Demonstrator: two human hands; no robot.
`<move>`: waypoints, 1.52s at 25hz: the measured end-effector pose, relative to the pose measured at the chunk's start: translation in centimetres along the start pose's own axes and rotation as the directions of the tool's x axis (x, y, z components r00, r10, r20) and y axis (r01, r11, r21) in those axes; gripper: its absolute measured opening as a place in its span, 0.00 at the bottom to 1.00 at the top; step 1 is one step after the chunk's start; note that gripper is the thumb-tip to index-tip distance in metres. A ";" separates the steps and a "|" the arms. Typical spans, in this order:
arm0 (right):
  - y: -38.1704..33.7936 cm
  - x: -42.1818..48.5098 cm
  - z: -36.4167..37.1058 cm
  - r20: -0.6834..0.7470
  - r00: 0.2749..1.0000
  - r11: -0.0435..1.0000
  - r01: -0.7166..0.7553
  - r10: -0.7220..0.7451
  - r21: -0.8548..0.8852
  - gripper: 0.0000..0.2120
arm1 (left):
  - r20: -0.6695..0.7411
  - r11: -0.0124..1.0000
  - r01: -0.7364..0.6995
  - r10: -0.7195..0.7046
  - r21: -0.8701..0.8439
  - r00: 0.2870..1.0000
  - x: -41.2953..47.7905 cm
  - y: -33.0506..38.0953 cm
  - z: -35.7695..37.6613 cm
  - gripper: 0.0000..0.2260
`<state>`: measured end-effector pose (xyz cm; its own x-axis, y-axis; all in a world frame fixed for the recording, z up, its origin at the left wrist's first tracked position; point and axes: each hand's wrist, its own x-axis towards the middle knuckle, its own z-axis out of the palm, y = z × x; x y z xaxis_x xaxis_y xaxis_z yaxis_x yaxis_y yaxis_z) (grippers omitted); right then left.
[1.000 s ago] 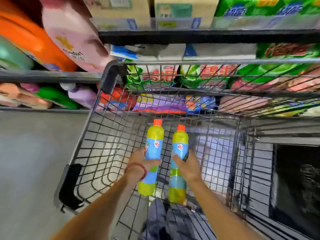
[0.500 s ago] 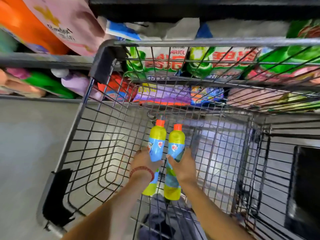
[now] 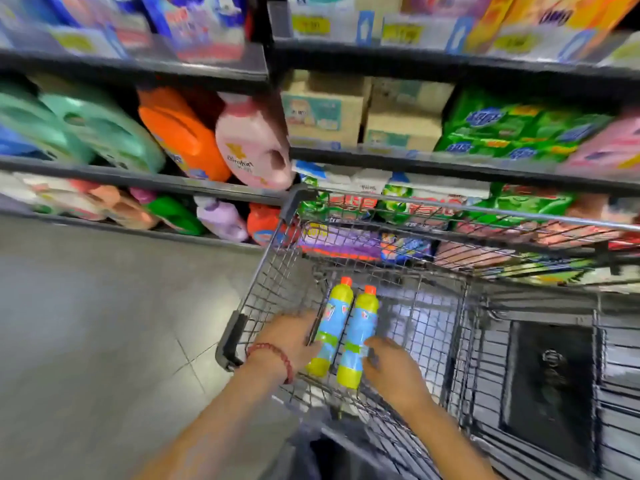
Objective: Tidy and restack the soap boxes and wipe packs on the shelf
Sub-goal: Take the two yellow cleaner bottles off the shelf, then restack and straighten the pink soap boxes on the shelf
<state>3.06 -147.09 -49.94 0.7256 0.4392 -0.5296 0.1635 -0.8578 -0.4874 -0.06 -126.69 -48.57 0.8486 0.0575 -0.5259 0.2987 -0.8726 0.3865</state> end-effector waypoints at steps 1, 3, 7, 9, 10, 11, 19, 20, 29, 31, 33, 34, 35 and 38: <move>-1.3 -1.9 -1.1 -0.025 0.999 0.999 0.036 -0.037 -0.008 0.14 | -0.051 1.000 -0.018 0.017 -0.012 0.999 -2.4 0.1 -1.2 0.15; -3.6 -5.5 -2.7 -0.097 0.988 0.993 0.119 -0.121 -0.026 0.15 | -0.134 0.998 -0.026 0.018 -0.057 0.991 -7.4 0.2 -2.7 0.16; -7.0 -11.2 -4.5 -0.180 0.939 0.955 0.284 -0.294 -0.080 0.18 | -0.241 1.000 -0.007 0.000 -0.026 0.970 -16.9 0.0 -2.8 0.23; -8.2 -13.3 -4.8 -0.180 0.909 0.921 0.345 -0.375 -0.179 0.17 | -0.283 0.997 0.051 -0.064 -0.055 0.957 -20.8 -0.4 -1.9 0.22; -8.6 -14.1 -4.8 -0.183 0.889 0.900 0.381 -0.419 -0.210 0.16 | -0.302 0.993 0.092 -0.112 -0.080 0.947 -22.4 -0.5 -1.1 0.22; -9.0 -15.1 -4.7 -0.161 0.857 0.859 0.442 -0.489 -0.259 0.16 | -0.332 0.984 0.140 -0.169 -0.111 0.928 -24.1 -0.4 -0.3 0.21; -7.1 -19.7 0.0 0.119 0.632 0.569 0.752 -0.766 -0.333 0.15 | -0.473 0.828 0.376 -0.551 -0.416 0.688 -36.4 3.8 9.7 0.21; -7.0 -20.4 0.5 0.109 0.616 0.564 0.768 -0.780 -0.304 0.17 | -0.463 0.813 0.394 -0.572 -0.430 0.677 -37.9 4.1 10.9 0.21; -14.7 -22.1 8.8 0.299 0.427 0.375 0.901 -0.853 -0.217 0.18 | -0.363 0.631 0.545 -0.771 -0.553 0.523 -47.0 -0.1 15.5 0.25; -18.7 -21.4 11.2 0.349 0.405 0.352 0.913 -0.845 -0.207 0.19 | -0.361 0.608 0.555 -0.790 -0.568 0.495 -48.2 -3.5 15.1 0.25; -23.2 -20.7 13.4 0.384 0.379 0.328 0.925 -0.842 -0.193 0.18 | -0.367 0.587 0.552 -0.806 -0.592 0.465 -49.4 -7.0 14.2 0.24; -25.0 -20.3 14.0 0.391 0.371 0.320 0.928 -0.842 -0.191 0.18 | -0.372 0.582 0.555 -0.811 -0.594 0.452 -49.8 -8.3 13.5 0.24; -26.6 -19.9 14.4 0.387 0.372 0.321 0.927 -0.844 -0.192 0.17 | -0.378 0.579 0.555 -0.813 -0.597 0.442 -50.1 -9.6 12.7 0.24; -30.5 -17.6 15.4 0.341 0.437 0.385 0.898 -0.832 -0.210 0.16 | -0.383 0.587 0.560 -0.809 -0.585 0.446 -50.2 -14.3 9.8 0.24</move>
<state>-25.02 -124.58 -36.42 -0.0472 0.9969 -0.0628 0.8556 0.0079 -0.5175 -51.24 -121.88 -35.10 0.3046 0.9172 -0.2569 0.9060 -0.1957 0.3754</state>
